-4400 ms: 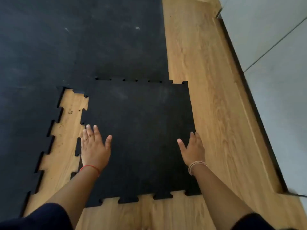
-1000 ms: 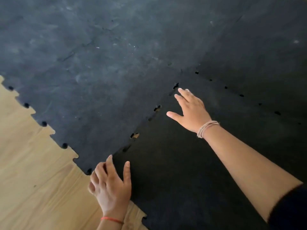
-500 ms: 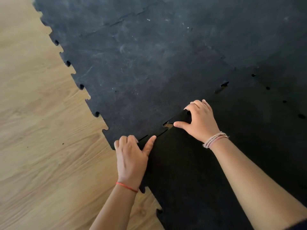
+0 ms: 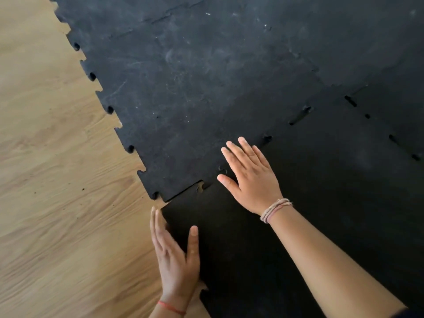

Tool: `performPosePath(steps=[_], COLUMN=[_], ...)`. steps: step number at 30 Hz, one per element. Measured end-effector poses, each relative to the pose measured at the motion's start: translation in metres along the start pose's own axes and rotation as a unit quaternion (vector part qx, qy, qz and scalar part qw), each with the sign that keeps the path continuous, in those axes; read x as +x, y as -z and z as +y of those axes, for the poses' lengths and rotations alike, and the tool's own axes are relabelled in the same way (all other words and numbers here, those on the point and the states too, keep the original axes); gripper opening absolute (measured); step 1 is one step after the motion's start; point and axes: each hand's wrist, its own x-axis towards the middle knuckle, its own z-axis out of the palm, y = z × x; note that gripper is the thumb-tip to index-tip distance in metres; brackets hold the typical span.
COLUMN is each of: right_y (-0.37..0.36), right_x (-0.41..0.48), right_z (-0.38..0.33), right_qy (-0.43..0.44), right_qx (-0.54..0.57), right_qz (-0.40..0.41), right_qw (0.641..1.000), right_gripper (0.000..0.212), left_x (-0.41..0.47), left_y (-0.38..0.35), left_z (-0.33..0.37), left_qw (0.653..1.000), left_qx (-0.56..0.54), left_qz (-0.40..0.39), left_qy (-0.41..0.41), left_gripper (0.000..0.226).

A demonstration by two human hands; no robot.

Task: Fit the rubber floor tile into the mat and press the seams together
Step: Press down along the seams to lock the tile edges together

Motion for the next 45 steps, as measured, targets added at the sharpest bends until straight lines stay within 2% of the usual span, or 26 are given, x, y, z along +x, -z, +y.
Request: performPosePath(steps=[6,9,12,14,17,18,21,23,26,29,34,39,45], right_y=[-0.003,-0.005,0.000,0.005,0.010,0.010,0.015,0.027,0.038,0.039,0.041,0.046,0.044], right_x=[0.001,0.001,0.000,-0.007,-0.035,-0.044,-0.052,-0.041,-0.020,-0.012,-0.005,-0.018,-0.017], right_z=[0.003,0.003,0.001,-0.008,-0.031,-0.034,-0.022,-0.010,-0.002,-0.002,0.000,-0.010,-0.020], right_qy=[-0.010,-0.013,-0.017,0.022,0.150,0.164,0.110,0.070,0.082,0.065,0.030,0.018,-0.002], right_qx=[-0.015,-0.014,-0.025,-0.030,-0.056,-0.070,-0.111,-0.136,-0.145,-0.131,-0.102,-0.077,-0.094], right_qz=[0.011,0.021,0.021,0.010,-0.033,-0.054,-0.130,-0.145,-0.195,-0.249,-0.251,-0.258,-0.273], right_qw=[1.000,1.000,0.999,0.999,0.987,0.983,0.979,0.978,0.967,0.957,0.962,0.963,0.957], right_gripper=[0.059,0.060,0.067,0.070,0.075,0.079,0.095,0.109,0.126,0.128,0.133,0.125,0.125], left_x=[0.008,0.006,0.008,0.007,0.010,0.014,0.027,0.034,0.040,0.046,0.055,0.044,0.040], left_y=[-0.008,-0.008,-0.003,0.006,0.024,0.029,0.034,0.034,0.032,0.026,0.025,0.014,0.002], left_z=[-0.002,-0.001,-0.001,-0.007,-0.016,-0.016,-0.015,-0.017,-0.018,-0.013,-0.012,0.012,0.017], left_qw=[0.994,0.990,0.983,0.971,0.945,0.937,0.917,0.902,0.887,0.878,0.863,0.873,0.868], left_qx=[0.075,0.099,0.139,0.159,0.208,0.228,0.240,0.242,0.258,0.268,0.272,0.307,0.323], left_qz=[-0.008,-0.025,-0.075,-0.119,-0.172,-0.187,-0.243,-0.269,-0.284,-0.282,-0.299,-0.260,-0.239], left_qy=[-0.085,-0.097,-0.092,-0.130,-0.182,-0.187,-0.207,-0.234,-0.259,-0.277,-0.302,-0.276,-0.292], left_gripper=[0.066,0.065,0.068,0.068,0.064,0.062,0.062,0.061,0.061,0.062,0.062,0.056,0.056])
